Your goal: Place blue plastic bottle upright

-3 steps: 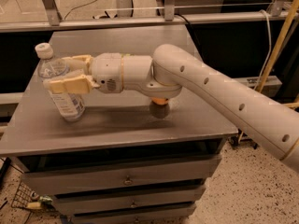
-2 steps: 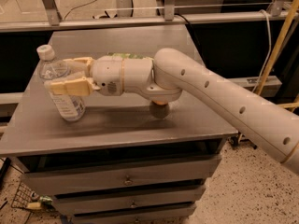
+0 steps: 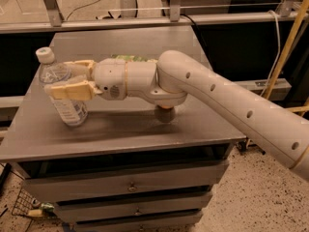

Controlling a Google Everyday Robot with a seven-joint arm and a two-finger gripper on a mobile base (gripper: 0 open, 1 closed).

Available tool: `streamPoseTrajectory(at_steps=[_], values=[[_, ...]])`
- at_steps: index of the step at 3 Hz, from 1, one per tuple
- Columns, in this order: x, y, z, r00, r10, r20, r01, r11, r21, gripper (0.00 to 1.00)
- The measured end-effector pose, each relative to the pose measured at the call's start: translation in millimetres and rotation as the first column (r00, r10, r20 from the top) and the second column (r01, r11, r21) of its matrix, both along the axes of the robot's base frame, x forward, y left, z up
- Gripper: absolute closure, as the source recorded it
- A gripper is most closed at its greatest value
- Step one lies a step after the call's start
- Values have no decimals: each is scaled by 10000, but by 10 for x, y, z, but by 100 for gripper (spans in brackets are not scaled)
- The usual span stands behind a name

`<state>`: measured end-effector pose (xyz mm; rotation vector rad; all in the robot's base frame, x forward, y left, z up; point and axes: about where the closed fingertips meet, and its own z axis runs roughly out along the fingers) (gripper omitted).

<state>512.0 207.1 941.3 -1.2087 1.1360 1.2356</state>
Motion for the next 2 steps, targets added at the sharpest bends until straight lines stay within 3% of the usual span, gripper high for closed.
streamPoseTrajectory(at_steps=[2], values=[[-32,40,15,10000,85,23,-85,10000,1,18]])
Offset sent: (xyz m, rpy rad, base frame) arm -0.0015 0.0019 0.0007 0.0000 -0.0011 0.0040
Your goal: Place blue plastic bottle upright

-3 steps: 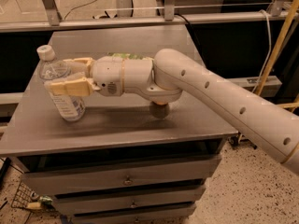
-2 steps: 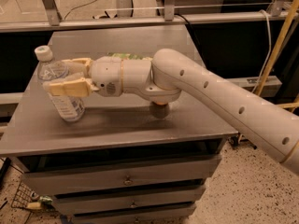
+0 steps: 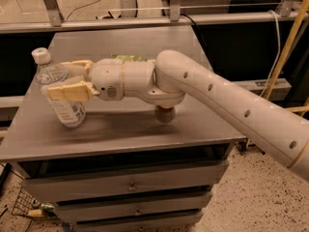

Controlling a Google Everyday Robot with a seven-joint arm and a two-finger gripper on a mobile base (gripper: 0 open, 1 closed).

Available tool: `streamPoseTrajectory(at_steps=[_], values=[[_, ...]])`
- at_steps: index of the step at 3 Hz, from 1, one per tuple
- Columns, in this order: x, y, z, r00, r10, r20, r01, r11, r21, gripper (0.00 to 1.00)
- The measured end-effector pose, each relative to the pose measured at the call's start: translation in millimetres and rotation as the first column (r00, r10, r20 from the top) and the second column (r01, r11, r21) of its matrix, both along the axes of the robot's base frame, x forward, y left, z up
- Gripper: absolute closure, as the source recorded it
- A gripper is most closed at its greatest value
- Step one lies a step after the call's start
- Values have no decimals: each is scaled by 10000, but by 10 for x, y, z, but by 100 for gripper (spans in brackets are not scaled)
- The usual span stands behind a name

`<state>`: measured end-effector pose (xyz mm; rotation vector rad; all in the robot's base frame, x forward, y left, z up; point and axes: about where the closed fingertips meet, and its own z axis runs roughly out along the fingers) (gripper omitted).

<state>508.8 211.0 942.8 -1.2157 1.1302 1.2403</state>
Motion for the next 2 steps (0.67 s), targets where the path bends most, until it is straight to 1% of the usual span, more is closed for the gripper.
streamPoseTrajectory(at_steps=[1,2], values=[[-19,23,9,10000,50,14,-50,10000,1,0],[-19,23,9,10000,50,14,-50,10000,1,0]])
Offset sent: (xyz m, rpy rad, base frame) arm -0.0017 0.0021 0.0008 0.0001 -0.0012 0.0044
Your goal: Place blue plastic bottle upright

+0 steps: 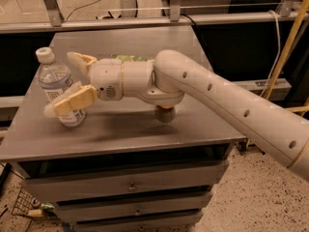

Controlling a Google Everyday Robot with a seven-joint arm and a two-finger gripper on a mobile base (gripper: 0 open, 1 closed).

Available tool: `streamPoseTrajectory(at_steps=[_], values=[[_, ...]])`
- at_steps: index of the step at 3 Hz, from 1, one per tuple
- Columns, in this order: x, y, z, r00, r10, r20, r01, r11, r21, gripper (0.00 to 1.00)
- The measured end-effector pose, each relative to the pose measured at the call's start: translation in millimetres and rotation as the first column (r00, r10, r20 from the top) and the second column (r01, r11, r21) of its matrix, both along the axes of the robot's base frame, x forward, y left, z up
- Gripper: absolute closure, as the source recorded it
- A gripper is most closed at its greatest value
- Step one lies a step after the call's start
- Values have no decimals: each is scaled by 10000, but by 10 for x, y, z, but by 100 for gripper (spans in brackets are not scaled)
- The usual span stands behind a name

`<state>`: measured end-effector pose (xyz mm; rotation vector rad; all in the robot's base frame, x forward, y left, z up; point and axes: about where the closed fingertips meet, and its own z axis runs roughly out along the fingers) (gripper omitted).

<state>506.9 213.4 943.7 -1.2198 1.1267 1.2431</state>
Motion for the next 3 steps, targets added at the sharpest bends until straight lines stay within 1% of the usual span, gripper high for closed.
streamPoseTrajectory(at_steps=[1,2,3], values=[[31,-221,-22,9993,-362,-50,357,9966,-741,0],[99,-718,-62,9939,-1083,-184,1032,9779,-1817,0],[153,-1060,-91,9882,-1507,-263,1410,9640,-2255,0]])
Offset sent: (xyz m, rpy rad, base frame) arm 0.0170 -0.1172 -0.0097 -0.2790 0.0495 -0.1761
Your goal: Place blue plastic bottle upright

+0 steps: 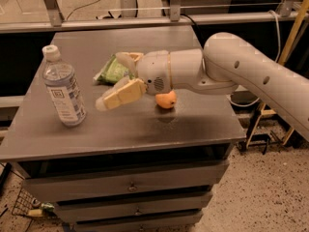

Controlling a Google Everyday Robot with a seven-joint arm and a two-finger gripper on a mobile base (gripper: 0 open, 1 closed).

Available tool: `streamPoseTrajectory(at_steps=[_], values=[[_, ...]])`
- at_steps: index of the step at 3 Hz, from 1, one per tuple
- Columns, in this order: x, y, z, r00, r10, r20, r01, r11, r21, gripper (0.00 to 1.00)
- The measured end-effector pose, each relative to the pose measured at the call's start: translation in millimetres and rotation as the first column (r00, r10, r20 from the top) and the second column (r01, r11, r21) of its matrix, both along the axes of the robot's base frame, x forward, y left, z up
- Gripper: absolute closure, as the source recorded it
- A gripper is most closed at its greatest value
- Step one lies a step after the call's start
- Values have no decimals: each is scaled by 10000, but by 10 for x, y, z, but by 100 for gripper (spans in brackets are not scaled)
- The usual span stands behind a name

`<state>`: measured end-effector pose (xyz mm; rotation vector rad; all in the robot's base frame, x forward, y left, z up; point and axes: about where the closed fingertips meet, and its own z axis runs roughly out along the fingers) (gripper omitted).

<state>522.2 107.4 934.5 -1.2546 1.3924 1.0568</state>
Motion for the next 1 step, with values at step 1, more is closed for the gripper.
streamPoseTrajectory(at_steps=[1], values=[[80,-431,-21,9972,-750,-41,750,9972,-23,0]])
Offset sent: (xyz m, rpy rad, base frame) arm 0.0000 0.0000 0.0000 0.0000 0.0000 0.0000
